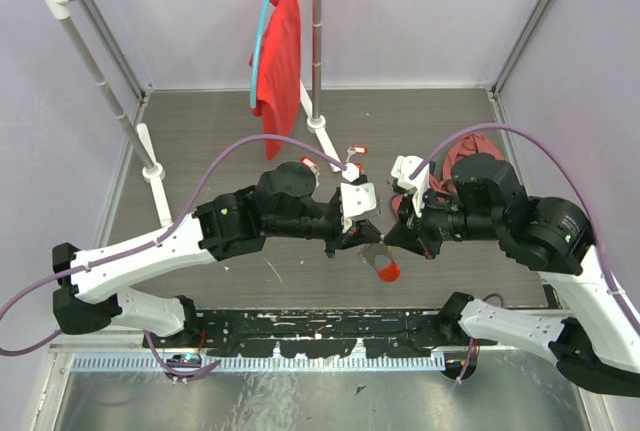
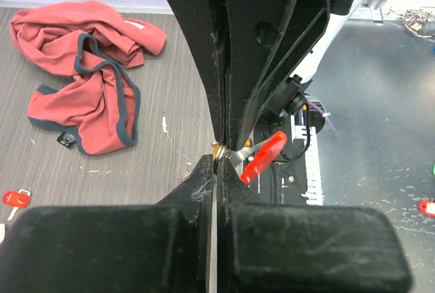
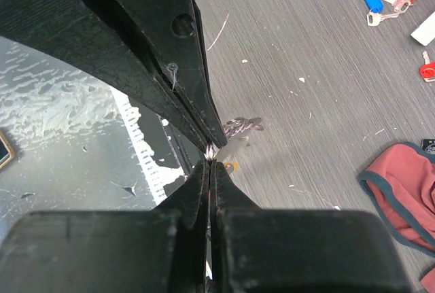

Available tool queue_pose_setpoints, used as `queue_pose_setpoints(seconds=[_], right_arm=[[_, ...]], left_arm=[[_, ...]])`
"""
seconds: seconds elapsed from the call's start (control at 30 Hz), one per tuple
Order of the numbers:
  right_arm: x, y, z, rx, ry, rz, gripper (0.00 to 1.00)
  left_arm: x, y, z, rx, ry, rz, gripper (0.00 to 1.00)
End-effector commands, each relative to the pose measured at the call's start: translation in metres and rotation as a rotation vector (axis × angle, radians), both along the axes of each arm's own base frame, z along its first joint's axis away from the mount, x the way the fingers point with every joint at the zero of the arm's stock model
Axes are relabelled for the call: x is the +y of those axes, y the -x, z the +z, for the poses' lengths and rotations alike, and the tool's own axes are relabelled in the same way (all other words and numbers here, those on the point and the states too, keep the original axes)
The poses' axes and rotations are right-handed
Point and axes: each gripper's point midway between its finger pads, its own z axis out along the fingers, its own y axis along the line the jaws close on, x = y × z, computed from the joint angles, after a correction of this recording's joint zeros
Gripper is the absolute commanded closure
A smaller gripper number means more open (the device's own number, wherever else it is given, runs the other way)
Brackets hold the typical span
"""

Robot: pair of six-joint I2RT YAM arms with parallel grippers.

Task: Put the keys on the keyring

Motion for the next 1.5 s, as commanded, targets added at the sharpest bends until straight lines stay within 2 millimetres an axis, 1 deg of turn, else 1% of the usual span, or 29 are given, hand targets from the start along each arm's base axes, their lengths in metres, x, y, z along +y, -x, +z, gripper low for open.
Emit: queue_pose_setpoints(seconds=[0.0, 0.03, 0.4, 0.5, 0.63, 0.83, 0.87, 0.9, 0.97, 1.03, 1.13, 1.2, 1.33, 1.37, 1.47], right_arm=[[0.009, -0.007, 0.028, -0.083, -0.099, -0.005, 0.99], [0.009, -0.007, 0.029, -0.089, -0.105, -0.004, 0.99], [0.011, -0.003, 0.035, -0.111, -0.142, 0.022, 0.99], [0.012, -0.001, 0.032, -0.099, -0.14, 0.037, 0.99], [0.015, 0.002, 0.028, -0.082, -0.136, 0.061, 0.99], [0.016, 0.004, 0.026, -0.072, -0.13, 0.079, 0.99], [0.016, 0.004, 0.025, -0.072, -0.128, 0.078, 0.99], [0.016, 0.004, 0.025, -0.07, -0.126, 0.081, 0.99], [0.015, 0.004, 0.025, -0.074, -0.126, 0.077, 0.99], [0.014, 0.004, 0.026, -0.079, -0.126, 0.072, 0.99], [0.012, 0.003, 0.027, -0.086, -0.129, 0.062, 0.99], [0.01, 0.002, 0.029, -0.094, -0.136, 0.045, 0.95], [0.008, 0.001, 0.041, -0.111, -0.2, -0.001, 0.74], [0.007, 0.001, 0.044, -0.112, -0.221, -0.02, 0.71], [0.007, 0.002, 0.051, -0.097, -0.29, -0.064, 0.68]], left_arm=[[-0.005, 0.011, 0.026, -0.014, 0.067, -0.041, 0.99], [-0.005, 0.011, 0.025, -0.013, 0.066, -0.043, 1.0], [-0.004, 0.014, 0.025, -0.008, 0.061, -0.057, 1.0], [-0.005, 0.016, 0.026, -0.006, 0.067, -0.066, 0.9], [-0.006, 0.017, 0.028, -0.003, 0.074, -0.077, 0.82], [-0.007, 0.02, 0.03, 0.002, 0.076, -0.089, 0.8], [-0.008, 0.02, 0.03, 0.003, 0.078, -0.093, 0.8], [-0.007, 0.021, 0.03, 0.005, 0.077, -0.099, 0.84], [-0.008, 0.023, 0.03, 0.005, 0.075, -0.105, 0.94], [-0.008, 0.023, 0.029, 0.005, 0.073, -0.108, 1.0], [-0.008, 0.023, 0.031, 0.004, 0.075, -0.106, 1.0], [-0.008, 0.022, 0.031, 0.001, 0.077, -0.098, 1.0], [-0.006, 0.016, 0.035, -0.012, 0.106, -0.062, 1.0], [-0.005, 0.015, 0.036, -0.012, 0.117, -0.056, 1.0], [-0.005, 0.013, 0.037, -0.013, 0.145, -0.038, 1.0]])
